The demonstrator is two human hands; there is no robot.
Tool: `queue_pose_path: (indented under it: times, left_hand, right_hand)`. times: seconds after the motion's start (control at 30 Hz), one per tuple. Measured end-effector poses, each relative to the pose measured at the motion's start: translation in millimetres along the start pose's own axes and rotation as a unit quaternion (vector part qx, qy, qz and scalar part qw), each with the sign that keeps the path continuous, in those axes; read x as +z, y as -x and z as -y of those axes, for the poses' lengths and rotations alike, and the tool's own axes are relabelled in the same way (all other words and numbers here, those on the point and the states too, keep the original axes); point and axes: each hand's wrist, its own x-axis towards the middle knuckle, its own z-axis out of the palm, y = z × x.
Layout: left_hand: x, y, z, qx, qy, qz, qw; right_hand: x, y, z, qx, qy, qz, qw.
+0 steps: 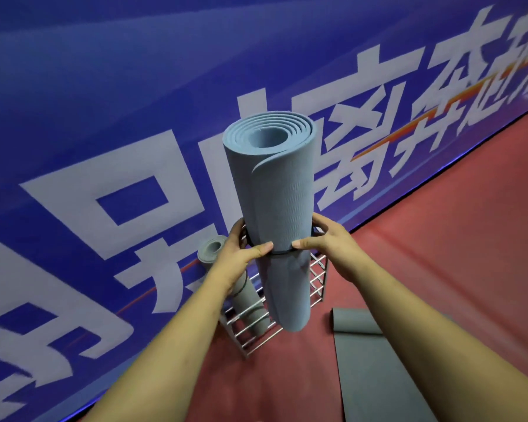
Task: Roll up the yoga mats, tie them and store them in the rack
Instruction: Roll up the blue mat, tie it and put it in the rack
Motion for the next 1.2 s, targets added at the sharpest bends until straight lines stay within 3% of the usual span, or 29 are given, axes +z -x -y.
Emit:
queue_pose_path:
  times: [0.23, 0.47, 0.6, 0.8, 0.97, 1.2]
  left_hand:
    - [-37.4, -120.3, 19.7, -0.015, -0.021, 0.015, 1.0]
    - [-59.9, -202.8, 86.3, -0.131, -0.086, 0.022, 0.987]
    - [-52.8, -226.4, 127.7, -0.16, -0.105, -0.023, 0.981]
    - [-43.3, -260.5, 143.1, -0.215, 0.052, -0.122, 0.968]
    - [-44.8, -269.8, 136.8, -0.234, 0.129, -0.131, 0.955]
    - [-30.0, -264.7, 121.9, -0.24, 0.192, -0.175, 0.935]
  right_hand:
    - [0.3, -130.2, -15.7, 0.025, 0.021, 0.02, 0.999]
    - [4.3, -225.6, -77.5, 0.154, 0.017, 0.053, 0.986]
    - [3.3, -253.3, -126.3, 0.196, 0.009, 0.053, 0.979]
    - [-2.5, -321.3, -154.2, 0.274, -0.132, 0.044, 0.952]
    - [-20.3, -355.6, -152.8, 0.309, -0.135, 0.096, 0.937]
    - [-24.5, -349.6, -136.8, 0.284, -0.122, 0.154, 0.938]
